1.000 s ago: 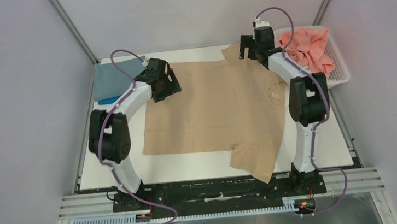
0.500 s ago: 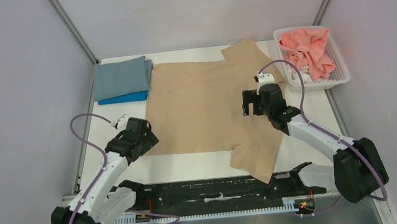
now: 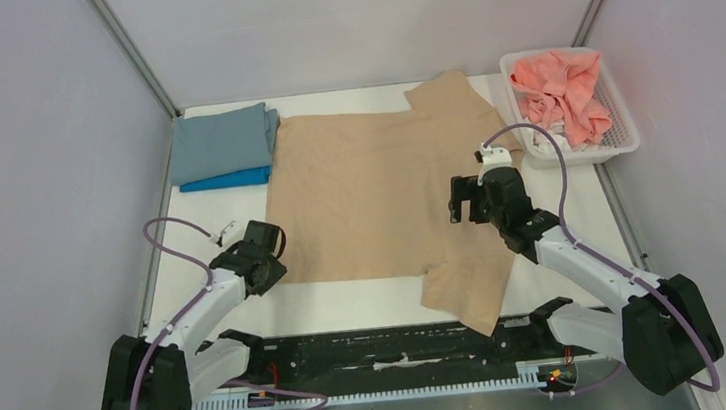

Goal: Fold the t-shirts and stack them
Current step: Grab the side of the flattened tshirt closest away from the robot with both arms

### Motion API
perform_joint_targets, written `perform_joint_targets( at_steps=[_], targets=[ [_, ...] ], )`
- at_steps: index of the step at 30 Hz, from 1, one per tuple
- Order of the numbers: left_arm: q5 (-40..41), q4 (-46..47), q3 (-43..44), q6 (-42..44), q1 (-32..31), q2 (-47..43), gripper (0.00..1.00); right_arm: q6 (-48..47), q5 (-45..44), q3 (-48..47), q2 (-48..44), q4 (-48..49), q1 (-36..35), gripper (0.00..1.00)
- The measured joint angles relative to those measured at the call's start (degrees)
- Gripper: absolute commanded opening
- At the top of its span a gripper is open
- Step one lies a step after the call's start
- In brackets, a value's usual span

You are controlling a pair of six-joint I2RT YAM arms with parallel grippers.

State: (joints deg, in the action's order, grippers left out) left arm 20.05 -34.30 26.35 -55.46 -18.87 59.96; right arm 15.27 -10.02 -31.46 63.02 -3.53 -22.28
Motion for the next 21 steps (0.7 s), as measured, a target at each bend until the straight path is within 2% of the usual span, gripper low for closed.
perform_joint_targets(
  at_steps=[2, 8, 10, 11, 21],
  targets=[
    [0.63, 1.9, 0.39, -0.13, 0.0, 1.62, 0.41, 0.13, -0.07, 0.22, -0.42, -0.13, 0.0, 0.98],
    [1.33, 5.49, 0.72, -0.26, 0.04, 3.56, 0.24, 0.2, -0.22, 0.22, -1.62, -0.39, 0.0, 0.98],
    [1.29, 6.1, 0.7, -0.31, 0.04, 3.8, 0.07, 0.2, -0.22, 0.22, -1.81, -0.48, 0.0, 0.98],
    [1.03, 6.45, 0.63, -0.37, 0.04, 3.93, 0.02, 0.2, -0.22, 0.22, -1.95, -0.63, 0.0, 0.98],
    [0.92, 7.76, 1.03, -0.63, 0.04, 4.81, 0.02, -0.46, -0.17, 0.22, -5.7, -6.56, -1.16, 0.98]
  ],
)
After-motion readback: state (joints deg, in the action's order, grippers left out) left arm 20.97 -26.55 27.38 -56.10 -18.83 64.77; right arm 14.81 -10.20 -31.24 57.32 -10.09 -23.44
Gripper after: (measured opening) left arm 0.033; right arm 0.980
